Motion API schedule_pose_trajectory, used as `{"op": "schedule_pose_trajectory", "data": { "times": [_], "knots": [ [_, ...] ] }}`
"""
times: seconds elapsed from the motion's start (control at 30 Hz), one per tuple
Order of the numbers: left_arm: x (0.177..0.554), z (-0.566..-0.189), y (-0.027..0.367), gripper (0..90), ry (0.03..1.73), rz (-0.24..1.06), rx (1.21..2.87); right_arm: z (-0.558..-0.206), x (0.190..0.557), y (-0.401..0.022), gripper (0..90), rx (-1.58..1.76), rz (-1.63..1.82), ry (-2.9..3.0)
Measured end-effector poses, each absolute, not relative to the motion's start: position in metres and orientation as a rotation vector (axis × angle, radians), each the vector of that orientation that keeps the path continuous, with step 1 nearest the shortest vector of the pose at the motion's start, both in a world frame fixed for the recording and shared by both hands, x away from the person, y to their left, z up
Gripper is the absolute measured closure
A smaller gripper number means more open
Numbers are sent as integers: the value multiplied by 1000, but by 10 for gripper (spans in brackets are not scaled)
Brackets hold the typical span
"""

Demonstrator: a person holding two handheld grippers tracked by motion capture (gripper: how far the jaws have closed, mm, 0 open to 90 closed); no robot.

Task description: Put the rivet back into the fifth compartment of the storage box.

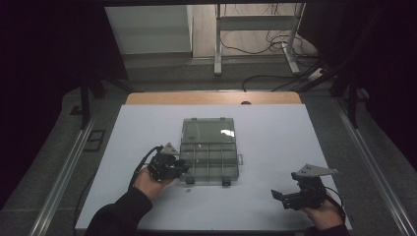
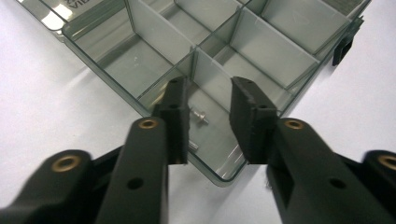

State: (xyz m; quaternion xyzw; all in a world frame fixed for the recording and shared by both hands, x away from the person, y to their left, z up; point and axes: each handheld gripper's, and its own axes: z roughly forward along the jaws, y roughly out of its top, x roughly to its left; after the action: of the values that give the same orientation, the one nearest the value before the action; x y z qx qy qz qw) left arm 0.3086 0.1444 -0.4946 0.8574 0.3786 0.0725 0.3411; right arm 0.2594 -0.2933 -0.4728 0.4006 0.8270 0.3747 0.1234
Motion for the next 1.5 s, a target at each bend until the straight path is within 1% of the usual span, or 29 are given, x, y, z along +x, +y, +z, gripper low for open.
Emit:
{"op": "schedule_pose_trajectory", "data": {
  "times": [0.27, 0.37, 0.6, 0.73, 1.1, 1.37, 1.5],
  "knots": [
    [303, -493, 144, 503, 969, 189, 2250, -473, 259, -293, 2, 1165, 1090, 2414],
    [300, -492, 144, 437, 973, 197, 2249, -473, 259, -293, 2, 1164, 1092, 2414],
    [295, -488, 147, 311, 970, 185, 2229, -473, 259, -293, 3, 1162, 1092, 2414],
    [292, -484, 148, 202, 972, 181, 2238, -473, 259, -293, 3, 1162, 1091, 2415],
    [282, -479, 160, 85, 969, 165, 2221, -472, 259, -293, 3, 1163, 1093, 2413],
    [275, -480, 167, 6, 957, 181, 2213, -472, 259, -293, 3, 1162, 1094, 2414],
    [271, -481, 171, 0, 961, 184, 2204, -472, 259, -293, 3, 1163, 1095, 2414]
  ]
}}
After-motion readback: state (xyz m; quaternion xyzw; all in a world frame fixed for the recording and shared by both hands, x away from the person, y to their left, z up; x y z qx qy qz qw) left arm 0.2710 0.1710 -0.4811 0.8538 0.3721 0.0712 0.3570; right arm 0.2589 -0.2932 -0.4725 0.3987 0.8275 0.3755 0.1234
